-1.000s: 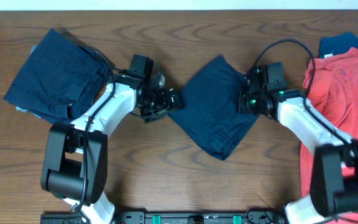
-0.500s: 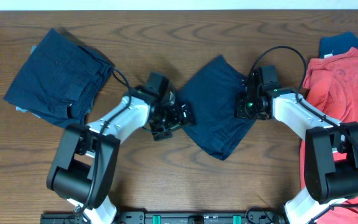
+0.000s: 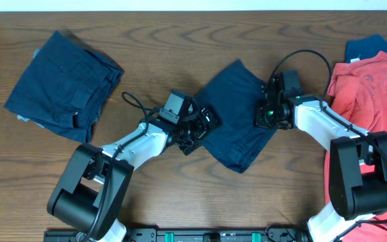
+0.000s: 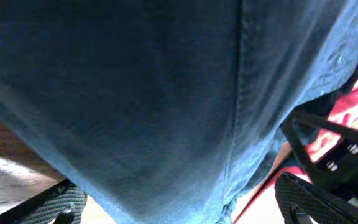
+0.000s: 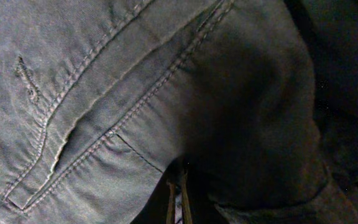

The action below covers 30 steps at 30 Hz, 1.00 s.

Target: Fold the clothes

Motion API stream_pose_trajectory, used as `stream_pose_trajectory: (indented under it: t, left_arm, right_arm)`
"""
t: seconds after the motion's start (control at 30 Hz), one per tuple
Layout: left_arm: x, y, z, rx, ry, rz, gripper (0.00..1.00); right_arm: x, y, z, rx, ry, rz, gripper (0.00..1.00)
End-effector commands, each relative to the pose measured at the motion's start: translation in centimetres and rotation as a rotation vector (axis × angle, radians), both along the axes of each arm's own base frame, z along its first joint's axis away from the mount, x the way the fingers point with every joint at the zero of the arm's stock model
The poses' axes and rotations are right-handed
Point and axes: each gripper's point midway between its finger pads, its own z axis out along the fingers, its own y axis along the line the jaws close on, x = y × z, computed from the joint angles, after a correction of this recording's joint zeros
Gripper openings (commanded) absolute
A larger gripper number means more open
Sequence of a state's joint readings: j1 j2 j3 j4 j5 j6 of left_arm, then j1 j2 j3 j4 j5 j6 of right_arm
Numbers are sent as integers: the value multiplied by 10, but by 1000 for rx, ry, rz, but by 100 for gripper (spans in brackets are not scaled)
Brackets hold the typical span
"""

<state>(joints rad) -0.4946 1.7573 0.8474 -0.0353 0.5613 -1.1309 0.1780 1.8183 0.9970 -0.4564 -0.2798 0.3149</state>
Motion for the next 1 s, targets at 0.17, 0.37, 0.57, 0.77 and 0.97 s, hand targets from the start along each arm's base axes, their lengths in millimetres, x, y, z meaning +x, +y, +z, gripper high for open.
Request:
stream_pose_trajectory:
  t: [0.17, 0.37, 0.57, 0.77, 0.97]
  left_arm:
    - [3, -4, -51, 45, 15, 97, 99]
    - [0, -8, -80, 59, 27, 73, 88]
    - [6, -21, -81, 35, -69, 5, 45]
    - [2, -28, -78, 32, -129, -96, 20]
    - [-1, -23, -64, -34, -132, -178, 6]
  right_arm:
    - [-11, -3, -18, -21, 61, -14, 5]
    - [-11, -2, -18, -21, 61, -10, 5]
    - [-11, -2, -18, -21, 61, -10, 5]
    - [-12, -2, -16, -17, 65, -9, 4]
    - [-13, -9, 18, -13, 40, -18, 3]
